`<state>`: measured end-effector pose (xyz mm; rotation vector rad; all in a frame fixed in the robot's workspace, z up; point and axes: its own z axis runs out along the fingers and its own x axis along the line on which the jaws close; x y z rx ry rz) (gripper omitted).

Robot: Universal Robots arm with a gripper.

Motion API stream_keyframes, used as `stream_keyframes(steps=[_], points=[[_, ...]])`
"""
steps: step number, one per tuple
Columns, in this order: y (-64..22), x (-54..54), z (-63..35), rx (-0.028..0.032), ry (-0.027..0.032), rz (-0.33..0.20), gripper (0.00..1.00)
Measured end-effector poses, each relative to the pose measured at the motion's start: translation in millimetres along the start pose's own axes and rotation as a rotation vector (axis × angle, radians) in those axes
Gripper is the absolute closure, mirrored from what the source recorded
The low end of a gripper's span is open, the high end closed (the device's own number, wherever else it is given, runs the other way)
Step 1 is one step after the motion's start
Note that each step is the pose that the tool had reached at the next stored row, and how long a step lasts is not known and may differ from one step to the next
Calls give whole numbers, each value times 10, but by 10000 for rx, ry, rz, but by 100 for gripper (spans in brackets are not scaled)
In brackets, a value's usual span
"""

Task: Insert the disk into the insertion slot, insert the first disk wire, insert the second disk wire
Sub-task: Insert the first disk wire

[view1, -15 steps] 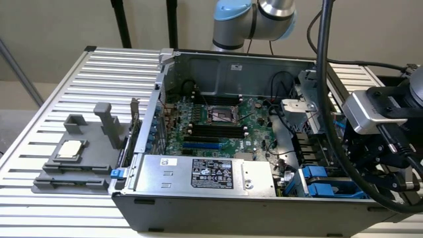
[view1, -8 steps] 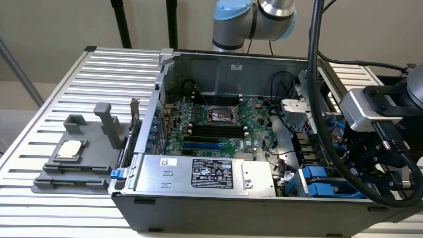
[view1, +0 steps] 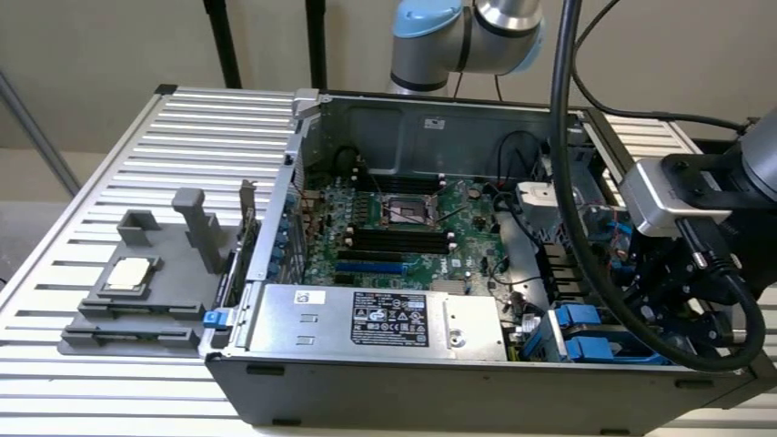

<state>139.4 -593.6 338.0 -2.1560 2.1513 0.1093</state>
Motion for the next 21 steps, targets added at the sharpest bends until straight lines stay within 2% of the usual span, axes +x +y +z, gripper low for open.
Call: stream_keyframes(steps=[4,10,16,19,21], points=[[0,-9,7,10,72,83,84],[1,-29,18,16,228,130,84],[0,-61,27,20,294,153,84],[0,-72,24,21,366,180,84],[0,-74,25,25,394,209,84]])
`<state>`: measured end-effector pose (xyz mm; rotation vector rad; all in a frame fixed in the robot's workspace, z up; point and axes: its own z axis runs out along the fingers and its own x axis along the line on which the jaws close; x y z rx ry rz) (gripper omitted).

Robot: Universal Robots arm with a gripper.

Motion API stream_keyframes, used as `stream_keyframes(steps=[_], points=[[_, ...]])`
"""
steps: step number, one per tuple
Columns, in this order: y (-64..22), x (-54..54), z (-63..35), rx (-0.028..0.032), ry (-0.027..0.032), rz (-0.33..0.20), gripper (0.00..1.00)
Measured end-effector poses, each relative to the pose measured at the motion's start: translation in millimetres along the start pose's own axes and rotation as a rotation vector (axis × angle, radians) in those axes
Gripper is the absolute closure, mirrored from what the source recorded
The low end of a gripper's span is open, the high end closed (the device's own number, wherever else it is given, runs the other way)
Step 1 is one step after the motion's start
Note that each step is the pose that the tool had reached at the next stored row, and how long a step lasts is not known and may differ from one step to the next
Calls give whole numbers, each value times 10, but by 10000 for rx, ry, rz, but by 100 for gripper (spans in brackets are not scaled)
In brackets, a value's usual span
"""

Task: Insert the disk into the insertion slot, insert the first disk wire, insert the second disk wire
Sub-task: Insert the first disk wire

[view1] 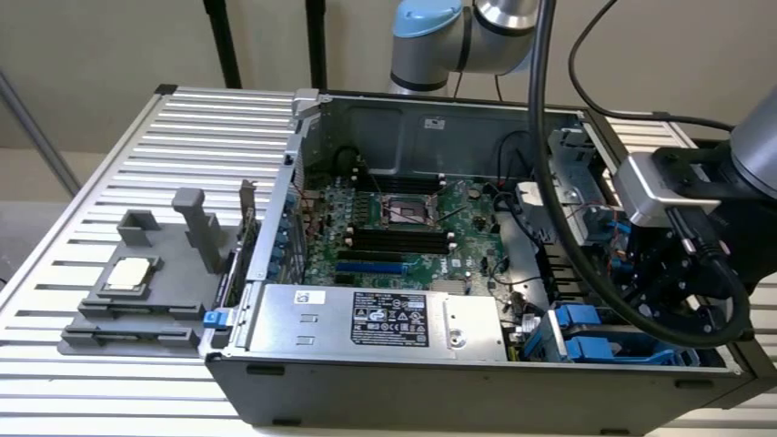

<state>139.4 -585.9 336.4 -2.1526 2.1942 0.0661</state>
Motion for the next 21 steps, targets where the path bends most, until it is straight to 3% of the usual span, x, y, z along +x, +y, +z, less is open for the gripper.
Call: stream_keyframes(steps=[5,10,17,20,21], points=[[1,-9,16,8,58,93,84],[-7,-23,34,8,78,165,84],[-31,-31,37,-34,119,231,84],[-33,-34,6,-48,120,233,82],[-33,-35,-20,-48,120,236,75]])
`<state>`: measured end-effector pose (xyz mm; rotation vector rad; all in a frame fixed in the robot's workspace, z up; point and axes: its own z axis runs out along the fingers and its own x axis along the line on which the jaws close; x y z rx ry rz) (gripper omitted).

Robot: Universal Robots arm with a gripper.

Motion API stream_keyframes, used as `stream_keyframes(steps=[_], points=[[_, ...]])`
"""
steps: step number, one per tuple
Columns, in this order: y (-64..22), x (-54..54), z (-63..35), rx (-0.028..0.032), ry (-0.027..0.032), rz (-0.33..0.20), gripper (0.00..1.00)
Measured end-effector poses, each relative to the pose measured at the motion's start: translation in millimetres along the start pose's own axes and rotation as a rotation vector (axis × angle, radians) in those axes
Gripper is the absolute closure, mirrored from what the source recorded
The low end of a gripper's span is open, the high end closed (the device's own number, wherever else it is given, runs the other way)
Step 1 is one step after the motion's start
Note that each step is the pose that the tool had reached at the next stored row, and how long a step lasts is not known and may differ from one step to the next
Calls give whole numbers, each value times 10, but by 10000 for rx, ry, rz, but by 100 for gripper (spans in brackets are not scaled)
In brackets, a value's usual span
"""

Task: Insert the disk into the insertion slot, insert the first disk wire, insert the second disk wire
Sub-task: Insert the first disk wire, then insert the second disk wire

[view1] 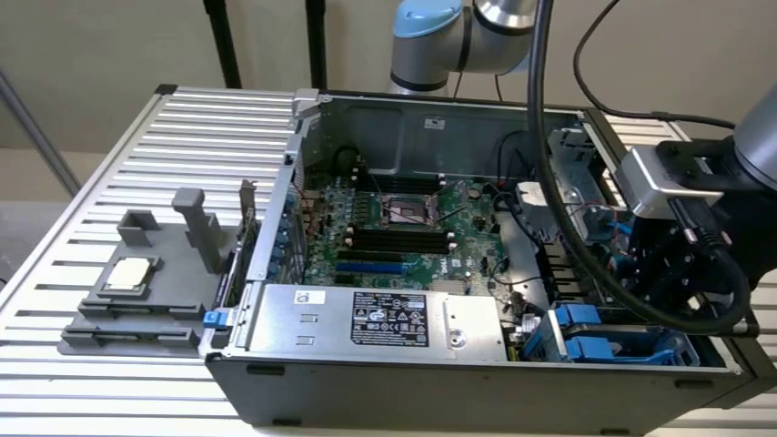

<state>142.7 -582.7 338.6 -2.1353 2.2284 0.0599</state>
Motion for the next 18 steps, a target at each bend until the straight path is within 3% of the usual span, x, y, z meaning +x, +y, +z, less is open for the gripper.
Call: stream_keyframes(steps=[3,7,18], points=[[20,2,-76,0,-1,1,75],[141,17,-96,0,-4,0,75],[143,17,-97,0,-4,0,75]])
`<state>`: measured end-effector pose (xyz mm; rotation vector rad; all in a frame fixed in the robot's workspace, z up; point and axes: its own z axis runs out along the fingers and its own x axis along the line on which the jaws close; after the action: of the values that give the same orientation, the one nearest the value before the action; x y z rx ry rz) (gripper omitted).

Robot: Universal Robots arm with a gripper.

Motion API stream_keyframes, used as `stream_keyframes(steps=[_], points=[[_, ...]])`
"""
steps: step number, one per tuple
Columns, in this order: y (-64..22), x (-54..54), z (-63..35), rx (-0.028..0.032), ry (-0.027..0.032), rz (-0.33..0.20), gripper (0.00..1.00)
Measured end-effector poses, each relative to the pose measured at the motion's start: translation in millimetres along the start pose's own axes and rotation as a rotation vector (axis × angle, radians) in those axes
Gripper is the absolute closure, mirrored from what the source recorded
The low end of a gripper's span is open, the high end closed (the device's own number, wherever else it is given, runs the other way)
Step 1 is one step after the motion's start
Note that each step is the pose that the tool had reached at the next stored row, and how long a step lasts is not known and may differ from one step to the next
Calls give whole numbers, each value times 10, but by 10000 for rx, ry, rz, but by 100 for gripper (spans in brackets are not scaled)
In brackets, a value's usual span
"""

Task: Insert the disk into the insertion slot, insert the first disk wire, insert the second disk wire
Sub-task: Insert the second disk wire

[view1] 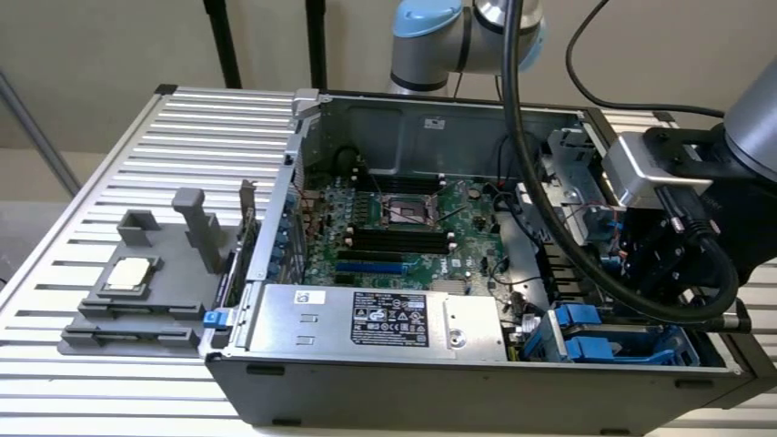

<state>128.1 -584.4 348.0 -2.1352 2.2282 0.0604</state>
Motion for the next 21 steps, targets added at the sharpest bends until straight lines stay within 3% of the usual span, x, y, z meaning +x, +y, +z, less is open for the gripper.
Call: stream_keyframes(steps=[6,14,21], points=[[0,0,-4,0,-4,1,75],[-1,-25,-299,-2,-48,0,75],[14,-180,-326,-2,-47,1,75]])
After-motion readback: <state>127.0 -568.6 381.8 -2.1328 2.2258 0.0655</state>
